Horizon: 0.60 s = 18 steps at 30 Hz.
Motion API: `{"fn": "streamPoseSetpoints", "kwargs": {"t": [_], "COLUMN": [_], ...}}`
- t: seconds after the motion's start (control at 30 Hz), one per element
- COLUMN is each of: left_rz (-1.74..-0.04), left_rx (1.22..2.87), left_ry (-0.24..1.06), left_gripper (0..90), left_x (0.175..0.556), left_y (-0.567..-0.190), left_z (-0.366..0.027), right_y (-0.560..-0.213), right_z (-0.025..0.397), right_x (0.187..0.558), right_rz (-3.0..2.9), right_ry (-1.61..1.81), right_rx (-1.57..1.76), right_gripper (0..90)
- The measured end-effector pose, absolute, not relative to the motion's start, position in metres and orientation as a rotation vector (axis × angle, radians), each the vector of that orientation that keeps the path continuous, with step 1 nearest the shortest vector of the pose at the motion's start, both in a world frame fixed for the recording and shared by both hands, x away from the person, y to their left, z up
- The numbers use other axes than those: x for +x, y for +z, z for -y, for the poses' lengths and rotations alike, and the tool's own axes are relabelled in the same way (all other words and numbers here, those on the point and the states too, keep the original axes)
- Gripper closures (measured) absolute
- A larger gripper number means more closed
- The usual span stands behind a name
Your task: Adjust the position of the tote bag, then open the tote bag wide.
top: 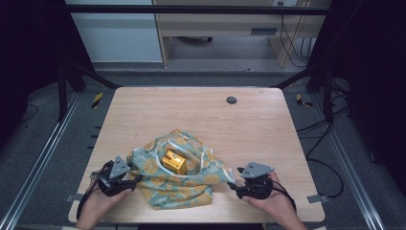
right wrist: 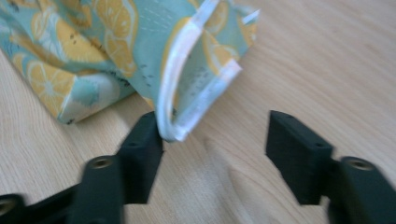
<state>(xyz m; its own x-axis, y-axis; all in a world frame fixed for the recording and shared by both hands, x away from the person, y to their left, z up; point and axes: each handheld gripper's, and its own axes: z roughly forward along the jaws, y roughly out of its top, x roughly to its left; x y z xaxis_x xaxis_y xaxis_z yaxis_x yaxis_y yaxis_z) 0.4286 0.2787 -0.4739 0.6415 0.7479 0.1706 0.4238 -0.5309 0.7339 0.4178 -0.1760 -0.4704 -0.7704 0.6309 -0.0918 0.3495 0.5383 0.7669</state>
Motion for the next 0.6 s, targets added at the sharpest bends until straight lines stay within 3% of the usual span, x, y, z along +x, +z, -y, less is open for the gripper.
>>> {"fn": "streamPoseSetpoints", "kwargs": {"t": [0.1, 0.3, 0.43, 0.6], "left_rz": [-0.929, -0.939, -0.931, -0.909], "left_rx": [2.120, 2.028, 1.975, 1.978], "left_ry": [0.629, 0.628, 0.624, 0.615], "left_gripper": [25.0, 18.5, 15.9, 14.8], "left_x": [0.422, 0.414, 0.411, 0.409], "left_y": [-0.467, -0.459, -0.453, -0.452], "left_z": [-0.283, -0.286, -0.283, -0.278], "right_y": [-0.465, -0.448, -0.430, -0.409], "right_z": [0.181, 0.181, 0.175, 0.162], "right_x": [0.414, 0.409, 0.412, 0.424], "right_rz": [-2.392, -2.349, -2.343, -2.349], "right_ry": [1.115, 1.190, 1.219, 1.240], "right_rx": [0.853, 0.875, 0.857, 0.849], "right_gripper": [22.2, 11.4, 12.2, 22.3]}}
